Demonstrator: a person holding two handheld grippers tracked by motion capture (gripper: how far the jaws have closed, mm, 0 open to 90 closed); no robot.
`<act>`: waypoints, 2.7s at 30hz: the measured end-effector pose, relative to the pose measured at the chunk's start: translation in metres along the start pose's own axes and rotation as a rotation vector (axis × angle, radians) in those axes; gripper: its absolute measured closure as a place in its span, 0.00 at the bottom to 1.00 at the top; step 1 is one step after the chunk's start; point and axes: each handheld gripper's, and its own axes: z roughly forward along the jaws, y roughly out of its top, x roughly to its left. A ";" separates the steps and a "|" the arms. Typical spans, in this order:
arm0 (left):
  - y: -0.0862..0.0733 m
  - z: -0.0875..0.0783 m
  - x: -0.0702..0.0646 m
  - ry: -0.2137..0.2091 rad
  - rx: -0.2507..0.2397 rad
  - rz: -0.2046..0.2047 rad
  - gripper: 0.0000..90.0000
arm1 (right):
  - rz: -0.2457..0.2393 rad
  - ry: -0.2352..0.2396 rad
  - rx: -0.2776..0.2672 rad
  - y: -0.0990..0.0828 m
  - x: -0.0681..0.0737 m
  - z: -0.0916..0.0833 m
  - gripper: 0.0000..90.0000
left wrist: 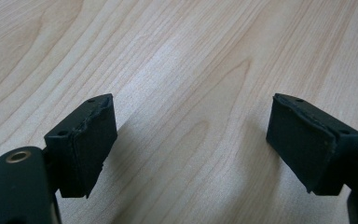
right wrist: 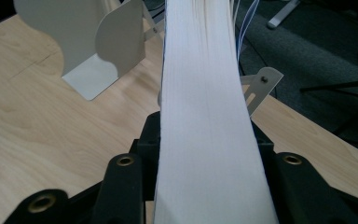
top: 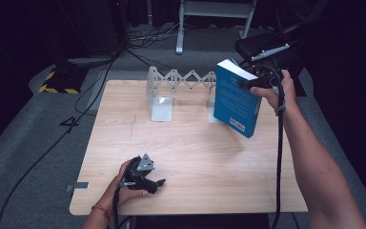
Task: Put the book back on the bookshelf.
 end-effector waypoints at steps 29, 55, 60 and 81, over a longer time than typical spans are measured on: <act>0.000 0.000 0.000 -0.008 -0.001 0.010 0.18 | 0.157 -0.099 -0.035 0.022 -0.007 0.062 0.67; 0.000 0.000 -0.001 -0.009 -0.004 0.008 0.18 | 0.164 -0.016 -0.038 -0.007 -0.018 0.053 0.65; 0.000 0.001 0.000 -0.008 -0.003 0.010 0.18 | 0.151 -0.013 -0.015 -0.010 -0.020 0.049 0.63; 0.000 0.001 -0.001 -0.006 -0.004 0.007 0.18 | 0.096 -0.039 0.055 -0.002 -0.021 0.049 0.53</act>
